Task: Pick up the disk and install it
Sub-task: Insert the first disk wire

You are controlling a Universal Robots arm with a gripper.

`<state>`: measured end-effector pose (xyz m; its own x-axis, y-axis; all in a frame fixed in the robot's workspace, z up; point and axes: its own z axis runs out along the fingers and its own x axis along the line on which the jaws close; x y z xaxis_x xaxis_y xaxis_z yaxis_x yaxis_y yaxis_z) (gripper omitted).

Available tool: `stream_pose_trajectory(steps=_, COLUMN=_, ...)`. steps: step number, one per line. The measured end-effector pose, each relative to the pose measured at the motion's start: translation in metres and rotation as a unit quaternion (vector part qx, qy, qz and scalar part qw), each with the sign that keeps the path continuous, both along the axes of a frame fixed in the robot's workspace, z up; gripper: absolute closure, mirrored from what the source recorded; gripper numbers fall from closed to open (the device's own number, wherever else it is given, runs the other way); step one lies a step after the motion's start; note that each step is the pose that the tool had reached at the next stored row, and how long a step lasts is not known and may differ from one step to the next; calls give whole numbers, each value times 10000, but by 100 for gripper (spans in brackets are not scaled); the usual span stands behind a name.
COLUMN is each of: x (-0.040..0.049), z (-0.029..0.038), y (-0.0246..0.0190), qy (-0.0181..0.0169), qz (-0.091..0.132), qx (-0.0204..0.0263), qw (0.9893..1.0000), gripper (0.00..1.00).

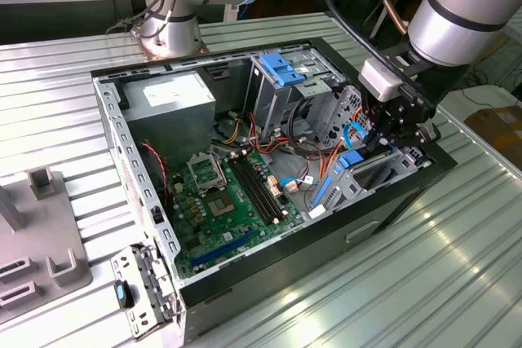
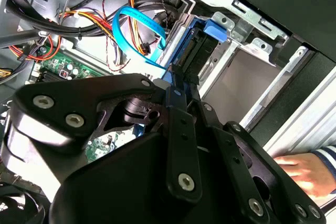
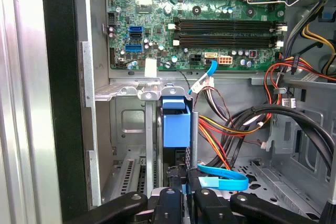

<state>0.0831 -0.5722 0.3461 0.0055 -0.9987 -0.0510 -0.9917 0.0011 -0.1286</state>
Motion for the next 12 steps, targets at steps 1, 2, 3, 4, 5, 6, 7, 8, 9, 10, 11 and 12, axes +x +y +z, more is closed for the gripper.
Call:
stream_pose_trajectory(steps=1, x=0, z=6, y=0, qy=0, qz=0, qx=0, qw=10000, gripper=84)
stream_pose_trajectory(steps=2, x=0, z=19, y=0, qy=0, qz=0, qx=-2, qw=10000, gripper=84)
stream_pose_trajectory(steps=3, x=0, z=40, y=0, qy=0, qz=0, qx=-2, qw=10000, gripper=84)
stream_pose_trajectory(steps=4, x=0, z=44, y=0, qy=0, qz=0, qx=-1, qw=10000, gripper=84)
stream_pose_trajectory(steps=5, x=0, z=43, y=0, qy=0, qz=0, qx=0, qw=10000, gripper=84)
stream_pose_trajectory(steps=6, x=0, z=44, y=0, qy=0, qz=0, qx=0, qw=10000, gripper=84)
stream_pose_trajectory(steps=7, x=0, z=44, y=0, qy=0, qz=0, qx=-1, qw=10000, gripper=84)
stream_pose_trajectory(steps=8, x=0, z=46, y=0, qy=0, qz=0, qx=-2, qw=10000, gripper=84)
stream_pose_trajectory(steps=9, x=0, z=46, y=0, qy=0, qz=0, qx=-2, qw=10000, gripper=84)
stream_pose_trajectory(steps=10, x=0, z=46, y=0, qy=0, qz=0, qx=-2, qw=10000, gripper=84)
stream_pose_trajectory(steps=11, x=0, z=47, y=0, qy=0, qz=0, qx=-2, qw=10000, gripper=84)
stream_pose_trajectory(steps=12, x=0, z=47, y=0, qy=0, qz=0, qx=-2, qw=10000, gripper=84)
